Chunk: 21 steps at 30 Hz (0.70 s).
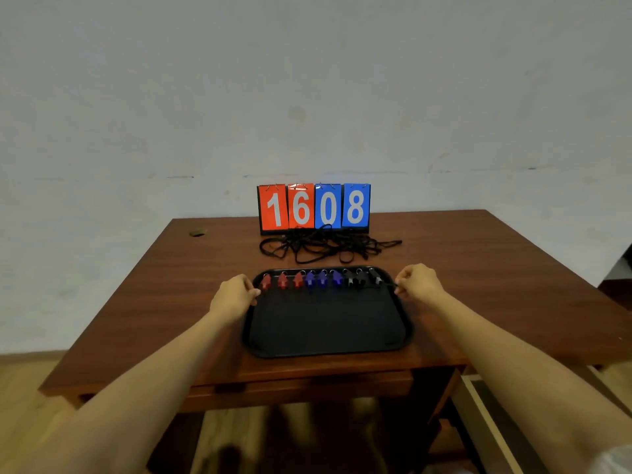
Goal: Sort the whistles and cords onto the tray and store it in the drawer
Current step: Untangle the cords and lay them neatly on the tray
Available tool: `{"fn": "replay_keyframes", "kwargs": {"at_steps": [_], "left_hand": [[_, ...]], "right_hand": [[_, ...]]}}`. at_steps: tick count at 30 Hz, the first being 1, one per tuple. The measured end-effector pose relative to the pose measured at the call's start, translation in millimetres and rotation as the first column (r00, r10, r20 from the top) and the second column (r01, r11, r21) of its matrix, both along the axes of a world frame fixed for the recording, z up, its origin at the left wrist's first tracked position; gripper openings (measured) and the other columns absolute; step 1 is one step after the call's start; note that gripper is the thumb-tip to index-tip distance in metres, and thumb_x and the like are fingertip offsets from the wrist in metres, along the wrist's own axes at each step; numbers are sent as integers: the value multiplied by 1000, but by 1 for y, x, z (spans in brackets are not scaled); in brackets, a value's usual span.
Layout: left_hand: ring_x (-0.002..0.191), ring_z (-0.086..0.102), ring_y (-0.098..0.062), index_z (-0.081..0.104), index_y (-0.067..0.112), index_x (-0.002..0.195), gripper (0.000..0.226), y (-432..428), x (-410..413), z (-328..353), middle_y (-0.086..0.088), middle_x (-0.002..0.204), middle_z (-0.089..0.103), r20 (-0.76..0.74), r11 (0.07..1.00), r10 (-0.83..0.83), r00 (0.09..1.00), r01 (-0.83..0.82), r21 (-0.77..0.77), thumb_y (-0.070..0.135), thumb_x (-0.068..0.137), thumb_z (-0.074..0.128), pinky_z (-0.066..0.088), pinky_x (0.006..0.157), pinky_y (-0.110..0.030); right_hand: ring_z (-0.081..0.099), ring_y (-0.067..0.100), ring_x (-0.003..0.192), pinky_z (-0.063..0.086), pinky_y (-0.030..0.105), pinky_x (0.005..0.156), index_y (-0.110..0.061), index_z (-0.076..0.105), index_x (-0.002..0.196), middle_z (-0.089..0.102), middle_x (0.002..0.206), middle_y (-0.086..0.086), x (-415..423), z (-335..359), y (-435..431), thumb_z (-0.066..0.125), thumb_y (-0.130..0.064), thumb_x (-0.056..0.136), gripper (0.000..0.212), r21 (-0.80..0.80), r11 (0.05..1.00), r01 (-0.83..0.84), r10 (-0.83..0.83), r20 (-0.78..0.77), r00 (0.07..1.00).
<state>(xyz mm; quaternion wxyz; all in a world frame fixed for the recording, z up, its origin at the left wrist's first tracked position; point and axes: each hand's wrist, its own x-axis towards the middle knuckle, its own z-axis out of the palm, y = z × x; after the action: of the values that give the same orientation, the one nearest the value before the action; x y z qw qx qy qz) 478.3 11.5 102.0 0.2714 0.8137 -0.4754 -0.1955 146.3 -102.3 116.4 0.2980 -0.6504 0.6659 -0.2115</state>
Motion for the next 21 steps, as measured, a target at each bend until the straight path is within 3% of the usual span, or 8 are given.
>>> {"fn": "replay_keyframes", "kwargs": {"at_steps": [3, 8, 13, 17, 21], "left_hand": [[80, 60, -18, 66, 13, 83, 16, 8, 1, -11, -1, 76, 68, -29, 999, 27, 999, -27, 20, 28, 88, 64, 46, 70, -32], [87, 56, -18, 71, 8, 98, 19, 18, 2, -28, -7, 97, 67, -64, 998, 60, 996, -58, 24, 20, 94, 56, 45, 75, -32], [82, 59, -23, 63, 8, 86, 15, 28, -1, -38, -8, 87, 65, -63, 995, 91, 994, -89, 35, 23, 86, 67, 46, 68, -33], [79, 60, -23, 62, 11, 80, 20, 32, -3, -40, -7, 83, 66, -63, 996, 91, 994, -89, 30, 27, 82, 72, 49, 67, -34], [78, 60, -21, 60, 16, 76, 19, 33, -8, -42, -2, 81, 65, 17, 997, 60, 998, -60, 46, 29, 82, 71, 48, 64, -32]], "right_hand": [[62, 14, 55, 52, 23, 53, -5, 60, 77, 66, 63, 3, -10, -15, 8, 55, -5, 93, 17, 35, 999, 16, -15, -18, 1000], [62, 24, 79, 49, 33, 70, -13, 58, 61, 66, 82, 8, -20, -35, 19, 69, -17, 87, 29, 126, 992, -11, 21, -79, 997], [60, 26, 77, 46, 33, 69, -14, 57, 61, 63, 82, 11, -23, -47, 26, 73, -21, 83, 29, 177, 984, 15, 3, -104, 995], [58, 25, 59, 52, 36, 66, -11, 56, 56, 59, 62, 8, -24, -49, 28, 72, -22, 84, 34, 161, 985, 59, -41, -112, 993], [63, 29, 70, 57, 39, 73, -11, 58, 60, 63, 71, 10, -20, -46, 31, 72, -21, 84, 30, 135, 989, 63, -45, -132, 990]]}}
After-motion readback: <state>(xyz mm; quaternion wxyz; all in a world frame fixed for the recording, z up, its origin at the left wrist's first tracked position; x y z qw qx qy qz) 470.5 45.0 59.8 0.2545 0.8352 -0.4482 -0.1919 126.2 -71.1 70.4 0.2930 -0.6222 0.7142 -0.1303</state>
